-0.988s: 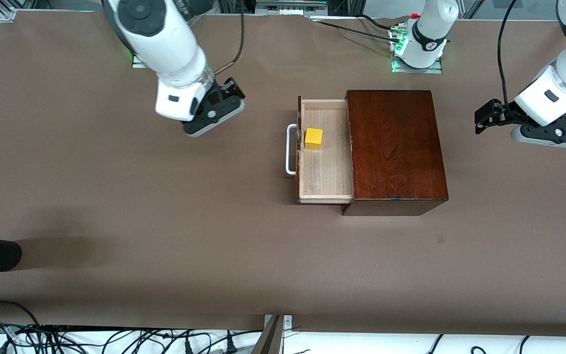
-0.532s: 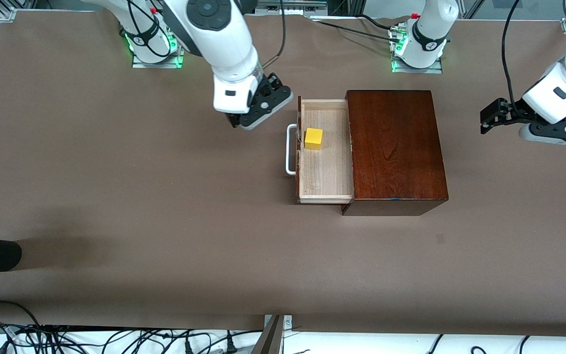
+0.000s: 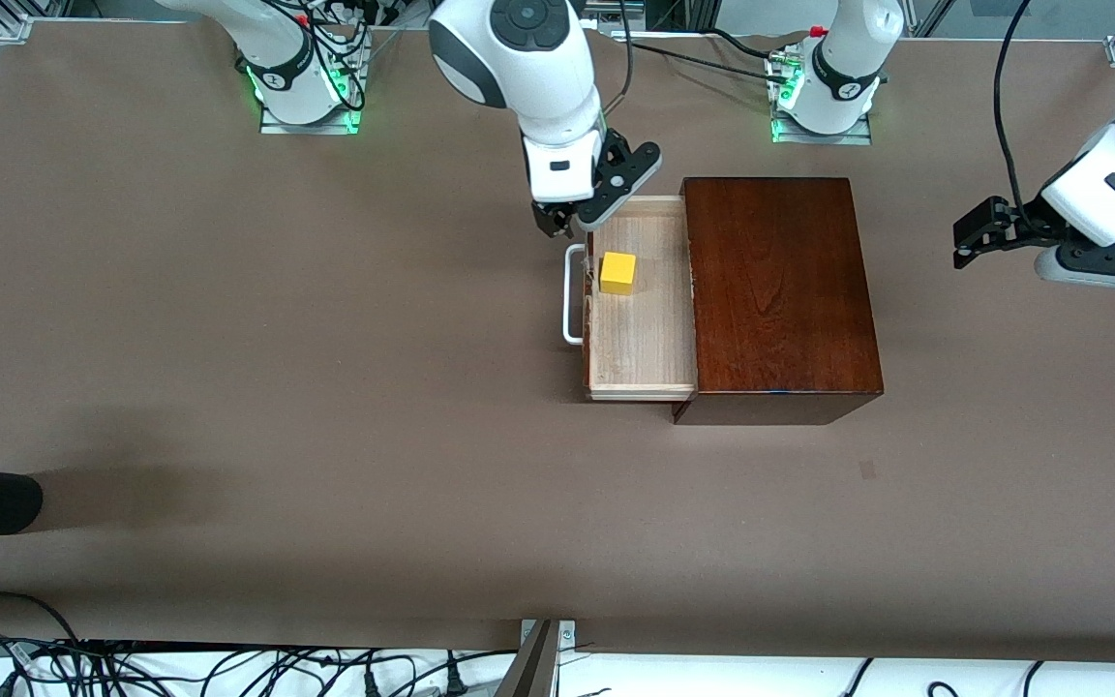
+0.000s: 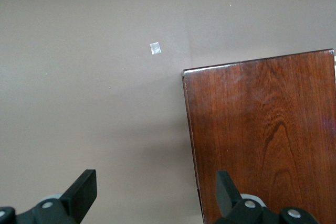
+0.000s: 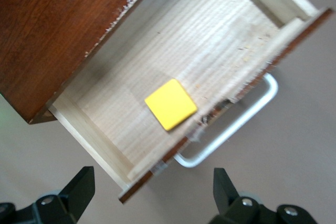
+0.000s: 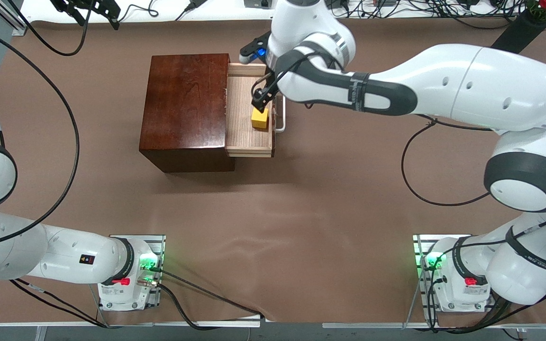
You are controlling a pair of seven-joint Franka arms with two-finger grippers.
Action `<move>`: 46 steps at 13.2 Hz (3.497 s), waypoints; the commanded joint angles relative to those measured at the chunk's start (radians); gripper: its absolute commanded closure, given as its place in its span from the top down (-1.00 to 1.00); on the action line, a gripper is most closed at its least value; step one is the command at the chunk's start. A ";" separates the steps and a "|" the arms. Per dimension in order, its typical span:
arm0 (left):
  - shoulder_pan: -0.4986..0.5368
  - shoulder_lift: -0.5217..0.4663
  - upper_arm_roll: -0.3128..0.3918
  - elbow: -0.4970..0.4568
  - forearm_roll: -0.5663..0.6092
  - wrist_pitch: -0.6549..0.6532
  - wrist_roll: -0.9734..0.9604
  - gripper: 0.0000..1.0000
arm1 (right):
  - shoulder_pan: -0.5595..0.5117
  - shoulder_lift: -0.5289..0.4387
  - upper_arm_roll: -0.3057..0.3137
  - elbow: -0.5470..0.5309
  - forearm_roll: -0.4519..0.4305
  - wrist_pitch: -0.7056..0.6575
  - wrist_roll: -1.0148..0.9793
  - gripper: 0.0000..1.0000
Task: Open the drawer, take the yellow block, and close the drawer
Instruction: 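Lower the right gripper into the drawer onto the yellow cube, then close the right gripper on the yellow cube and lift it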
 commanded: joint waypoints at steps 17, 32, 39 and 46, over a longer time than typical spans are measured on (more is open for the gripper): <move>0.020 0.049 0.000 0.057 -0.032 -0.007 0.022 1.00 | 0.086 0.197 -0.018 0.098 -0.213 0.110 -0.193 1.00; 0.020 0.049 0.001 0.059 -0.033 -0.007 0.022 1.00 | 0.080 0.276 -0.024 0.104 -0.254 0.210 -0.268 0.64; 0.022 0.049 0.001 0.068 -0.033 -0.007 0.022 1.00 | 0.073 0.285 -0.023 0.162 -0.250 0.163 -0.279 -1.00; 0.022 0.052 0.001 0.073 -0.033 -0.007 0.020 1.00 | 0.041 0.262 -0.026 0.352 -0.161 -0.161 -0.266 -1.00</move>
